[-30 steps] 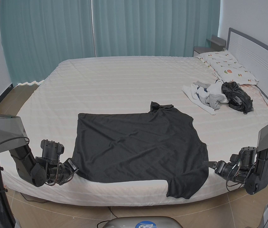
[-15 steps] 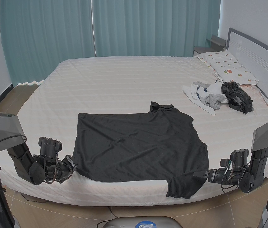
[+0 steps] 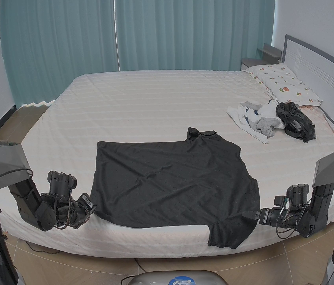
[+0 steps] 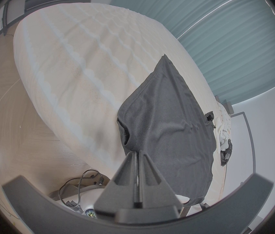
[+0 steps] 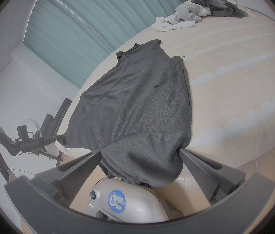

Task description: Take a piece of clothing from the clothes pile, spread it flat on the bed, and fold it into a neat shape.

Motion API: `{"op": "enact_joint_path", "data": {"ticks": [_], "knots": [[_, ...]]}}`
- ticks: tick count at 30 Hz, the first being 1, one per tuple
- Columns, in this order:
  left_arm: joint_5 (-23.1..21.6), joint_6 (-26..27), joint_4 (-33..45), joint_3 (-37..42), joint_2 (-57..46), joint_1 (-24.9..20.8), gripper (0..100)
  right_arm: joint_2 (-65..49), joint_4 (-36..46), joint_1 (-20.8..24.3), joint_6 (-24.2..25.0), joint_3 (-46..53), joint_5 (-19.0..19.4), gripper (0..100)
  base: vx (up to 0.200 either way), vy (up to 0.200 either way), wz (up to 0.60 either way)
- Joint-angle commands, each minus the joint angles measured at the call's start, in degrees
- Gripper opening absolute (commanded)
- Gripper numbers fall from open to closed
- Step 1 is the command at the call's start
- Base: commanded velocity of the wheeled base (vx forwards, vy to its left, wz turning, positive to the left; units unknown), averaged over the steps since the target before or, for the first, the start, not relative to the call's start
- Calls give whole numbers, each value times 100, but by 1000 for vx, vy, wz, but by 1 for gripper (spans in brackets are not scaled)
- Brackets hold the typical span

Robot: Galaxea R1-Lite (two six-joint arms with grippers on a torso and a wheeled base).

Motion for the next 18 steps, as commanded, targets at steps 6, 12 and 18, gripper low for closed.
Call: {"op": "enact_joint_path", "data": {"ticks": [6, 12, 18], "knots": [[-1, -2, -2, -1, 7, 0, 0, 33, -4, -252, 5, -197, -10, 100, 0, 0, 0], [-1, -2, -2, -1, 7, 0, 0, 129, 66, -173, 66, -618, -150, 100, 0, 0, 0], [-1, -2, -2, -1, 16, 0, 0, 191, 602, -59, 66, -1067, -185, 0, 0, 0, 0]]}}
